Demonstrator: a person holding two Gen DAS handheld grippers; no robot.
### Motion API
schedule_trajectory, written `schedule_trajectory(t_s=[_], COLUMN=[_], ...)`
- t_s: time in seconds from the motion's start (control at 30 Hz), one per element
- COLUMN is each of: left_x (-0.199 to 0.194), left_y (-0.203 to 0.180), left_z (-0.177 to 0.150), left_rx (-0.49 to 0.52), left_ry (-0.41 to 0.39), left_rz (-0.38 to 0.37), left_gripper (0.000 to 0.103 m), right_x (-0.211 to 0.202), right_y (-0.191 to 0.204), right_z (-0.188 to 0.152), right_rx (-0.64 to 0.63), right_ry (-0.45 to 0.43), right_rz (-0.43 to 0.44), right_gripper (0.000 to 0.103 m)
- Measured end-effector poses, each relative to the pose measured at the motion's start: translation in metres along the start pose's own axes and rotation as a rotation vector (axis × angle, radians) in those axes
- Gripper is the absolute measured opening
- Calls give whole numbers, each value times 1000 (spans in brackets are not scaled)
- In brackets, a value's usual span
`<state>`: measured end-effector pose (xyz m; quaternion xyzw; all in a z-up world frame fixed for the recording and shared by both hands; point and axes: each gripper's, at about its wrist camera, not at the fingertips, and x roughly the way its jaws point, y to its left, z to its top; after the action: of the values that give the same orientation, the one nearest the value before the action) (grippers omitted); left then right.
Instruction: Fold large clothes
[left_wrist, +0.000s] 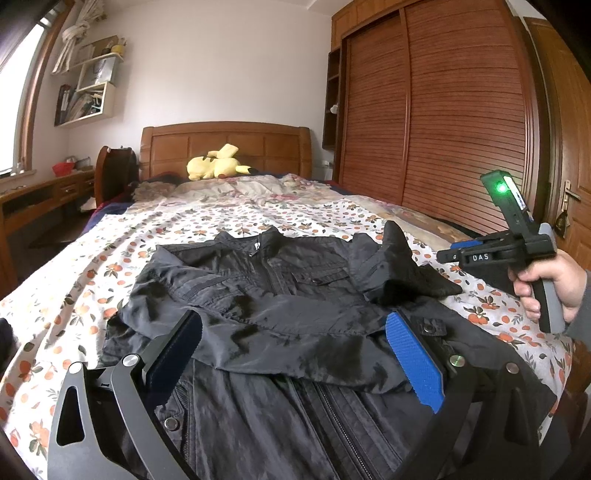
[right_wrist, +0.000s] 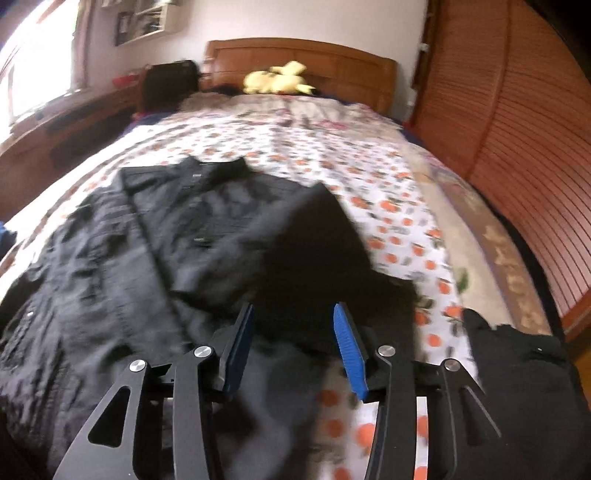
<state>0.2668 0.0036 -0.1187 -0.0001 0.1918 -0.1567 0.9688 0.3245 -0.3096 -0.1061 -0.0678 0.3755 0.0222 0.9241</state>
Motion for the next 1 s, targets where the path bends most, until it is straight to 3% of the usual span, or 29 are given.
schedule_trajectory(t_s=[0.07,0.3,0.37,0.5,0.67,0.8,0.87,0.93,1.0], left_x=[-1,0,1,-1,0,0,-1,-3,-5], left_y=[1,0,0,-3,-5,-7,-6,-6,-4], left_z=[0,-1,-2,-1,-1,-2,-3,-4,-4], left_rx=[0,4,6,11,17,35,37,40,41], left_ry=[0,0,3,7,10,14,15,13,10], left_rz=[-1,2,3,4,4,16,21,28,36], left_gripper=[100,100,100,100,100,100,100,100,100], right_x=[7,49,62,85,108,114,110,101,85], right_y=[-15,-55,-65,-83,-93,-89,-84,-76,-69], right_z=[-2,-24,-32,-40,-46,-46,-45,-41,-34], right_rx=[28,95,114,167,231,223,212,164,140], right_ry=[10,108,133,173,223,240,234,201,148], right_rz=[-32,-106,-123,-133,-80,-46,-10,-36,-49], right_gripper=[53,60,67,67,66,50,25,15,12])
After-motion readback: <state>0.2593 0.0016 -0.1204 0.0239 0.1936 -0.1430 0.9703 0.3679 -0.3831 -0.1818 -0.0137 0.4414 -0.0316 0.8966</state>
